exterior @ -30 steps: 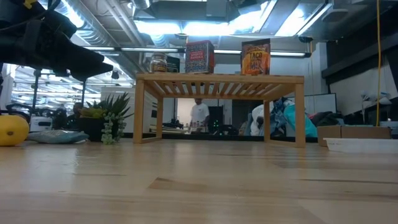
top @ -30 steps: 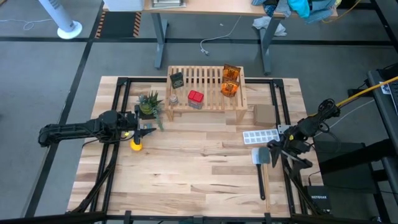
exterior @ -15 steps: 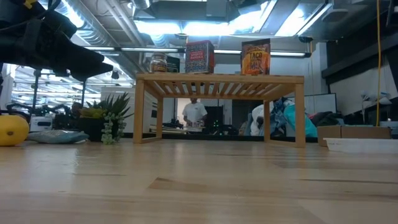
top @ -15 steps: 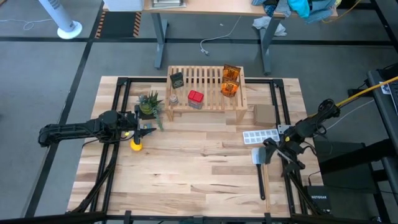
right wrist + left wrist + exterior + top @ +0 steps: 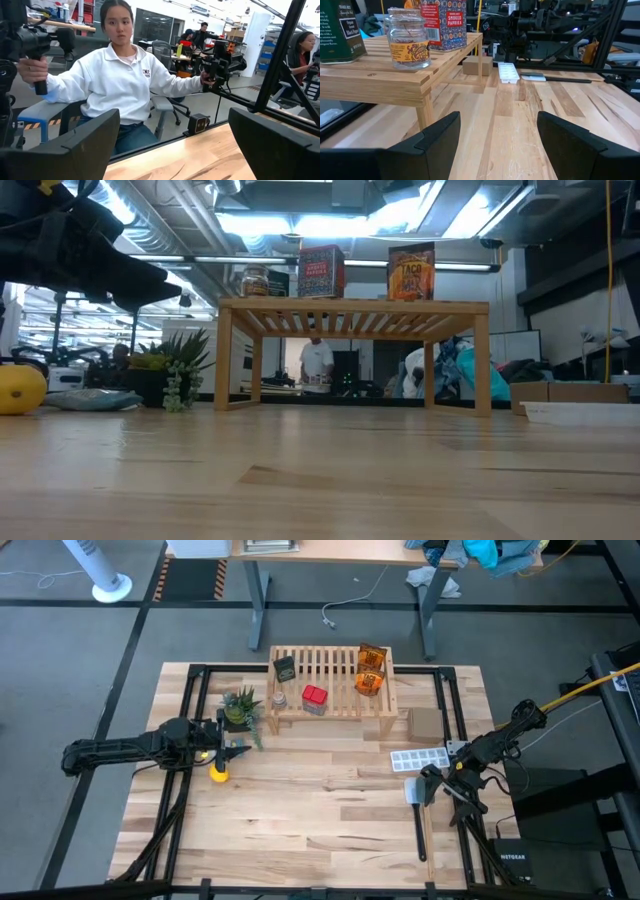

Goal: Shelf spices
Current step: Return to Home Position

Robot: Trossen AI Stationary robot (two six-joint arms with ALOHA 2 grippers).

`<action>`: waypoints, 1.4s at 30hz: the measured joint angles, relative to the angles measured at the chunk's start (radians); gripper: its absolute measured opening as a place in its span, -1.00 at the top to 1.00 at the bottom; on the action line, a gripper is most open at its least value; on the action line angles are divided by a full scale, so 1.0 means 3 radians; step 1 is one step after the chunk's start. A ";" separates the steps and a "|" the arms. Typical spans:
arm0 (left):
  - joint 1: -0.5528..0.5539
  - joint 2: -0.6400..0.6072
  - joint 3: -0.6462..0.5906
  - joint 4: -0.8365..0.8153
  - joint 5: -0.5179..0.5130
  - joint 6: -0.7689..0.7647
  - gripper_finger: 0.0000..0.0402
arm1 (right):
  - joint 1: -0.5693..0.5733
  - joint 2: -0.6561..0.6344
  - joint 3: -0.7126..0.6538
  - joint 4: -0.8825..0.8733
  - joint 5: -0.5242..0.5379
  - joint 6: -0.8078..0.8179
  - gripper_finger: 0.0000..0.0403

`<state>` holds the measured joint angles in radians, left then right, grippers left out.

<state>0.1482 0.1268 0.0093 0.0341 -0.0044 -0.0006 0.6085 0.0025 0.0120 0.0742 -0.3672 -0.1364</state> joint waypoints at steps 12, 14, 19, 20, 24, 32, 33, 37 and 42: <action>0.0001 0.0000 0.0000 -0.0006 0.0000 -0.0207 -0.29 | 0.0000 0.0001 -0.0007 -0.0013 0.0001 0.0000 -0.89; 0.0001 0.0000 0.0000 -0.0006 0.0000 -0.0264 -0.29 | 0.0000 0.0000 -0.0009 -0.0014 0.0001 0.0000 -0.89; 0.0000 0.0000 0.0000 -0.0006 0.0000 -0.0208 -0.29 | 0.0000 0.0000 -0.0010 -0.0017 0.0001 0.0000 -0.89; 0.0000 0.0000 0.0000 -0.0005 0.0000 -0.0184 -0.29 | 0.0001 0.0000 -0.0011 -0.0017 0.0001 0.0000 -0.89; 0.0000 0.0000 0.0000 -0.0005 0.0000 -0.0165 -0.29 | 0.0001 0.0000 -0.0013 -0.0019 0.0001 0.0000 -0.89; 0.0000 0.0000 0.0000 -0.0004 0.0000 -0.0170 -0.28 | 0.0001 0.0000 -0.0014 -0.0022 0.0001 0.0000 -0.89; 0.0000 0.0000 0.0000 -0.0004 0.0000 -0.0170 -0.28 | 0.0001 0.0000 -0.0014 -0.0023 0.0002 0.0000 -0.89; 0.0000 0.0000 0.0000 -0.0004 0.0000 -0.0172 -0.29 | 0.0001 0.0001 -0.0015 -0.0024 0.0001 0.0001 -0.89; 0.0000 0.0000 0.0000 -0.0004 0.0000 -0.0172 -0.29 | 0.0001 0.0000 -0.0015 -0.0024 0.0001 0.0001 -0.89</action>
<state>0.1482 0.1268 0.0093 0.0330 -0.0044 -0.0521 0.6086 0.0025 0.0074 0.0669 -0.3668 -0.1360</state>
